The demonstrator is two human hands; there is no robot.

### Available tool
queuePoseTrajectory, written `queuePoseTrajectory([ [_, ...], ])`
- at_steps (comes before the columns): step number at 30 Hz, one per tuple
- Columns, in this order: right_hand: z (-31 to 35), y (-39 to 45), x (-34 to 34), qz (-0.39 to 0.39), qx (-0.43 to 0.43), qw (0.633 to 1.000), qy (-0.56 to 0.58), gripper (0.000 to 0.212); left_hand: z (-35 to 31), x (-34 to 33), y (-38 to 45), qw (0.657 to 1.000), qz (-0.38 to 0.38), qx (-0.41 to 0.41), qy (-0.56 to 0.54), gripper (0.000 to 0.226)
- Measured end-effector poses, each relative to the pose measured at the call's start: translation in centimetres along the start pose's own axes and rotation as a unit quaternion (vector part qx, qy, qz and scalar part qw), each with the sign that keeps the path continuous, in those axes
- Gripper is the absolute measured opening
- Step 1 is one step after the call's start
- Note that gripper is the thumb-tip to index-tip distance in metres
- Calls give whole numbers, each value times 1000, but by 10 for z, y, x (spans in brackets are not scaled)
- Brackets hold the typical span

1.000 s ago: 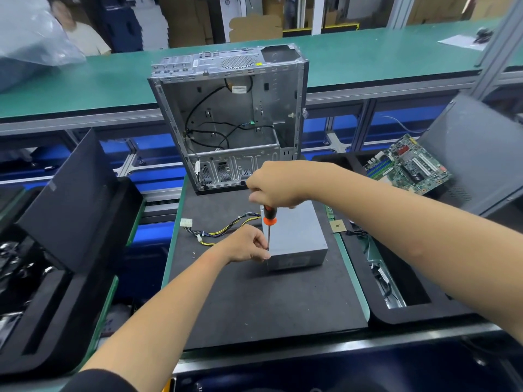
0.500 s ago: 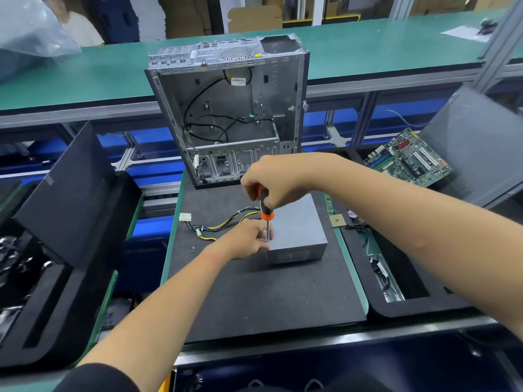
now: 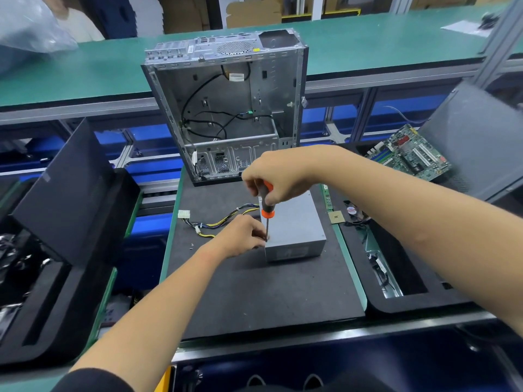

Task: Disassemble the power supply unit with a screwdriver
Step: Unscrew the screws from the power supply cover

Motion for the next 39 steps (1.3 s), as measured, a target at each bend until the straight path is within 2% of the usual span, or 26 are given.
queuePoseTrajectory([
  [2,4,-1,-1,12,19,999,38,24,-1,1,0,1000,4,-4,0,31],
  [5,0,1,-5,8,-11,999,35,14,-2,0,1,1000,9,1,7,30],
  [7,-10,2,-6,17,-67,997,24,34,-1,0,2,1000,8,4,14,24],
  [9,-14,3,-5,15,-92,996,5,40,-1,-1,3,1000,12,4,12,22],
  [14,-4,2,0,-22,-26,999,1,17,-5,-2,7,998,16,0,65,5],
  [18,0,0,-3,5,11,999,41,23,-5,-4,9,994,20,0,105,7],
  [22,-4,4,-6,-11,-13,999,49,14,-1,-6,8,994,16,11,111,5],
  [25,-16,6,-6,-17,-71,997,38,27,1,-7,8,993,16,16,112,6],
  [31,-19,2,2,-48,-54,997,41,18,-1,-9,7,991,26,13,133,10],
  [33,-20,-1,4,-56,-53,996,43,13,-3,-11,6,986,36,21,161,18],
  [39,-23,2,-5,-8,-79,995,57,19,-7,-16,3,974,58,37,215,31],
])
Point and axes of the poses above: each hand's wrist, its own y-axis towards the middle knuckle, its own x-axis out of the back of the hand, z = x × y, the point moved 9 cm from there along y, towards the middle knuckle, and after that the axes turned 8 degrees about z, right-handed, at the moved point
